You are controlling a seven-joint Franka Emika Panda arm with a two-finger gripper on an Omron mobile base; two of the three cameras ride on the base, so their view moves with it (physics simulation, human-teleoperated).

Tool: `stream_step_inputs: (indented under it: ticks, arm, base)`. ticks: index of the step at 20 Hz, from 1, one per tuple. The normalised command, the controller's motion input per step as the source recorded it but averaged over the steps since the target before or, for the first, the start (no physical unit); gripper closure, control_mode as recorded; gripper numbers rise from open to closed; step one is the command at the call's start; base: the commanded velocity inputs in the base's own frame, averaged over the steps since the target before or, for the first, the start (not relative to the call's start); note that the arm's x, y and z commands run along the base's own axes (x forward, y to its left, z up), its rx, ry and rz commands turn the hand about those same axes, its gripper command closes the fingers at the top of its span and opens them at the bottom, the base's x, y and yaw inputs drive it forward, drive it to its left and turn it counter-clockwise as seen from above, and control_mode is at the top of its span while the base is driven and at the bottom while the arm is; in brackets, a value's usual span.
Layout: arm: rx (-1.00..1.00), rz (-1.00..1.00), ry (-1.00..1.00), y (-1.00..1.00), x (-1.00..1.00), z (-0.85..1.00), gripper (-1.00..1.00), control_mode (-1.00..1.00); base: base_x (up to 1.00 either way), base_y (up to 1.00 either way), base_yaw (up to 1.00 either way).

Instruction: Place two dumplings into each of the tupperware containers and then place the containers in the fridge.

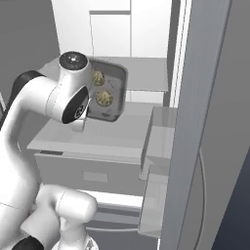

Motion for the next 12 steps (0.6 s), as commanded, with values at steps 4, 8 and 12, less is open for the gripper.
stream_step_inputs:
  ticks: [4,8,12]
  arm:
    - [0.07,0.12,-0.07,-0.21,0.89,0.27,1.0,-1.0]
    - [0.0,0.04,-0.04,-0.07,0.79,0.19,1.0,-1.0]
    - [-0.01,0.0,0.0,-0.01,0.64,0.04,1.0,-1.0]
  base:
    - [0.0,0.0,0.0]
    - [0.0,0.0,0.0]
    - [0.0,0.0,0.0]
